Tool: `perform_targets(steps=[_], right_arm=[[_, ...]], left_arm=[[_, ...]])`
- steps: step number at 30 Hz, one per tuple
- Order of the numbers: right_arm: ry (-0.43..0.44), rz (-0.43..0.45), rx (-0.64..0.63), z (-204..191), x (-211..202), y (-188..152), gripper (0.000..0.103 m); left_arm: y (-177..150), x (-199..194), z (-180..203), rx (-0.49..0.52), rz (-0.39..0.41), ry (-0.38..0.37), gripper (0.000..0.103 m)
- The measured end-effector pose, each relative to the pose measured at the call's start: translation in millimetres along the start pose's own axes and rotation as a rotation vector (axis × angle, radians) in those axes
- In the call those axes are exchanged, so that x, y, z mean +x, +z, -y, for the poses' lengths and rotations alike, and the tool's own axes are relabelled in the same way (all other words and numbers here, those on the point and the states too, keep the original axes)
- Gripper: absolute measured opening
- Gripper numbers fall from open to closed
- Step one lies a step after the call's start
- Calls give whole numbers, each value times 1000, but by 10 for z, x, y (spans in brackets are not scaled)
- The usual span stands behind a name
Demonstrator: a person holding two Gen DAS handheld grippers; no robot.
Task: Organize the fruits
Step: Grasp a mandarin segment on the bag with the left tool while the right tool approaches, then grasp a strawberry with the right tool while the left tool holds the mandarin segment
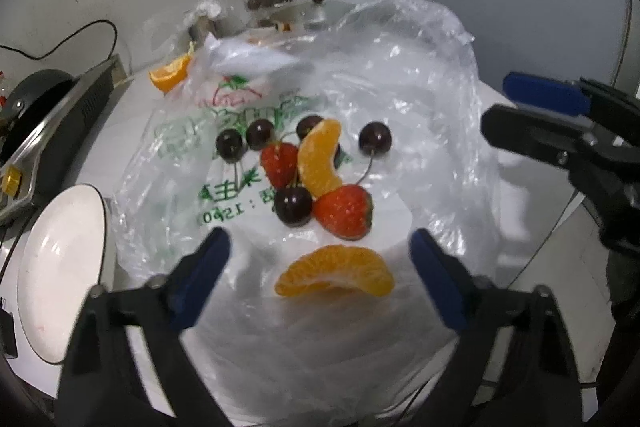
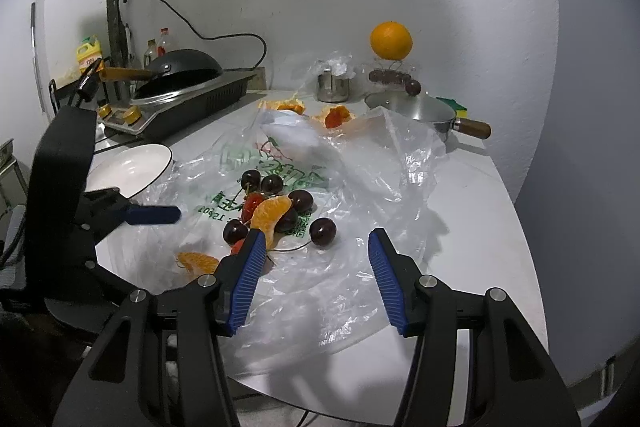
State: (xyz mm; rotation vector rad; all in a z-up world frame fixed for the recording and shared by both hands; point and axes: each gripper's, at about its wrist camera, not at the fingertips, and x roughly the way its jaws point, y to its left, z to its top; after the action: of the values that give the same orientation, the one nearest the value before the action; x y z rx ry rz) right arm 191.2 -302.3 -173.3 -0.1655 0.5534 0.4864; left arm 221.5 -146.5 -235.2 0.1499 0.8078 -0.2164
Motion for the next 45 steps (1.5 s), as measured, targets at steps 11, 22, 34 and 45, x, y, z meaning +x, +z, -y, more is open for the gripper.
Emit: perform_targets(steps=[11,22,34,45], right_arm=[[12,-24,0,26,129,-17,57],[35,-62,-12,-70,288,-3,57],[85,-138,-25,-288,583,-6,57],[107,-230,-40,-483,894,-58,56]], left_arm=[[-70,223,-92,-51,-94,-58,72],[-110,96,-135,-60,-73,-135,52],[-46,-211,-341,-73,-9,-139,52],[-23,-398,-597,-82,35,-104,52]])
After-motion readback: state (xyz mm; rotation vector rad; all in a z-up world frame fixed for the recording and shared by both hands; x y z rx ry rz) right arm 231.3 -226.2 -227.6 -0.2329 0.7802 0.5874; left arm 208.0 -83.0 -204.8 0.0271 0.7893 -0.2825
